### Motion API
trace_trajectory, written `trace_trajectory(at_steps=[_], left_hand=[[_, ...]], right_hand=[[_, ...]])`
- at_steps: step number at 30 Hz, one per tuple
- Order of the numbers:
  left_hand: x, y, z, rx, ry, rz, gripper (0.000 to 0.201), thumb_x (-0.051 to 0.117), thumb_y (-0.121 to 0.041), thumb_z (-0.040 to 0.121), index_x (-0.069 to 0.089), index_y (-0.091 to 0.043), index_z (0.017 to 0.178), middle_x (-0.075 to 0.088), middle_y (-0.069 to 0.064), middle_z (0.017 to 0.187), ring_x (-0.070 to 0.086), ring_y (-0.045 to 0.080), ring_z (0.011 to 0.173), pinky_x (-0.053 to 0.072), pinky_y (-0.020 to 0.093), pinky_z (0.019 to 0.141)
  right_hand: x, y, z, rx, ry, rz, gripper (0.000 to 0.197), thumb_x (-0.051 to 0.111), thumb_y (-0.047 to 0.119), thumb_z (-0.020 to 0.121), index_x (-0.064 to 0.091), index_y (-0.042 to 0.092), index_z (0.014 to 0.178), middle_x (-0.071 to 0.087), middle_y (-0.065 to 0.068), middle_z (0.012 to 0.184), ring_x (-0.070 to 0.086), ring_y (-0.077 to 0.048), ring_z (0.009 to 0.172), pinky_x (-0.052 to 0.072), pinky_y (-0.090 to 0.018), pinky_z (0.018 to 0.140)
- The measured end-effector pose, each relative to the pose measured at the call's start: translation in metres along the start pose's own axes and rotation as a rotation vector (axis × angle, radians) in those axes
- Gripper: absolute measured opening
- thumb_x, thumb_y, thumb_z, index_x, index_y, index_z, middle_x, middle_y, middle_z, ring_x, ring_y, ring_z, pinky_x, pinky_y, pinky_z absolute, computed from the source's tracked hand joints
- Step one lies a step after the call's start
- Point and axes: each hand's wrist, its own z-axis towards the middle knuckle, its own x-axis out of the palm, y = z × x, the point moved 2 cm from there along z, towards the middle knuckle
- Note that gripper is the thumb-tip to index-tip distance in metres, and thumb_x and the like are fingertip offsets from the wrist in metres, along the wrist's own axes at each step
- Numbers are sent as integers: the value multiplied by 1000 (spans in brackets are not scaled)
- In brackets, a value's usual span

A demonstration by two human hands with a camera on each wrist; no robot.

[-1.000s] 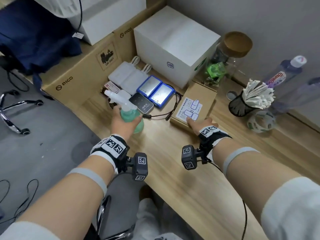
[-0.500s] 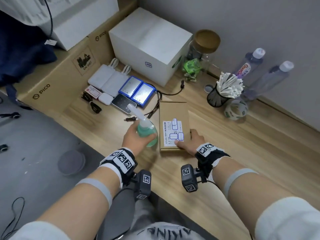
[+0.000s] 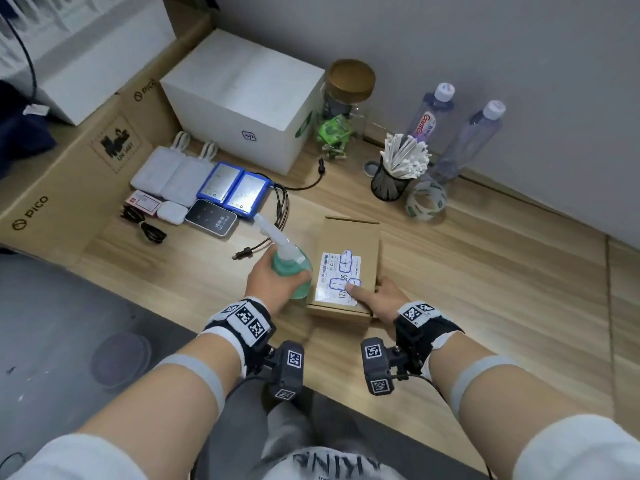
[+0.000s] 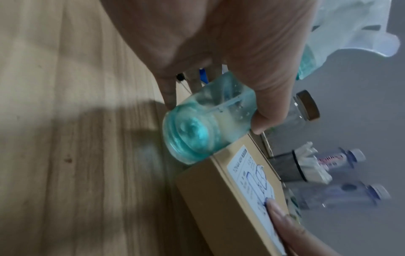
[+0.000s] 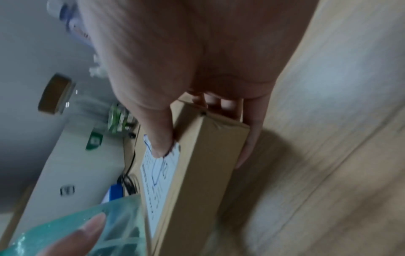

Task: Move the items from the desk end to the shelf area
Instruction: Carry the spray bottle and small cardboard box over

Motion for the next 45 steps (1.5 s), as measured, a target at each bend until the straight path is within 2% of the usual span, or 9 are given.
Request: trace_trajectory(at_steps=[4, 7, 16, 22, 30, 33, 37, 42, 45], left_hand=[[21, -16, -16, 43, 42, -24, 47, 85, -26, 68, 60, -34, 107, 69, -6, 106, 65, 19, 104, 50, 41, 101], [41, -32, -28, 85, 61, -33, 54, 83, -41, 57, 61, -35, 106, 71, -5, 106, 66, 20, 102, 52, 41, 98], [150, -103, -102, 240, 114, -38, 40, 83, -19, 76, 59, -28, 107, 67, -11, 98, 65, 13, 94, 48, 29, 89], [299, -163, -179, 368, 226, -9, 41, 84, -21, 73, 65, -24, 109, 71, -11, 96, 67, 6, 89, 51, 24, 80], [524, -229, -307, 544, 611, 123, 40, 84, -26, 76, 64, -22, 111, 73, -7, 100, 69, 11, 93, 54, 32, 88], [597, -241, -351, 548, 743, 161, 44, 84, -28, 75, 62, -25, 114, 73, -9, 102, 70, 12, 95, 54, 33, 91], [681, -242, -411, 547, 899, 180, 44, 85, -24, 76, 60, -23, 112, 72, -5, 101, 70, 15, 94, 55, 35, 91], [767, -229, -464, 496, 1021, 180, 47, 85, -26, 76, 58, -22, 114, 69, -8, 98, 69, 14, 94, 53, 32, 89], [817, -222, -480, 451, 1052, 181, 61, 87, -32, 72, 59, -17, 125, 72, -2, 107, 70, 16, 96, 54, 34, 91]], right_hand=[[-27, -10, -27, -2, -34, 122, 99, 88, 69, 45, 56, 21, 126, 75, -1, 109, 73, -25, 95, 59, -50, 83], [-48, -8, -58, 21, -31, 288, 59, 81, 42, 77, 54, 16, 123, 72, -7, 113, 73, -29, 95, 61, -51, 71], [-181, -55, -128, -81, -98, 441, 38, 69, 31, 90, 55, 18, 123, 71, -7, 112, 69, -28, 99, 60, -41, 65], [-331, -134, -188, -139, -204, 556, 42, 69, 26, 91, 48, 18, 127, 71, -7, 107, 71, -26, 87, 61, -44, 69], [-516, -268, -282, -115, -507, 716, 51, 72, 27, 88, 45, 16, 130, 70, -11, 115, 69, -32, 100, 61, -49, 73], [-565, -316, -318, -90, -628, 749, 54, 74, 33, 85, 46, 17, 129, 69, -10, 118, 68, -34, 103, 60, -54, 77], [-612, -375, -367, -39, -757, 812, 39, 72, 33, 88, 49, 23, 118, 71, -7, 109, 71, -32, 92, 60, -43, 68], [-669, -447, -398, 43, -904, 763, 84, 80, 54, 60, 48, 19, 128, 71, -6, 114, 71, -30, 98, 59, -55, 81], [-703, -469, -408, 63, -911, 828, 67, 79, 36, 78, 44, 17, 132, 69, -11, 117, 71, -34, 94, 60, -51, 71]])
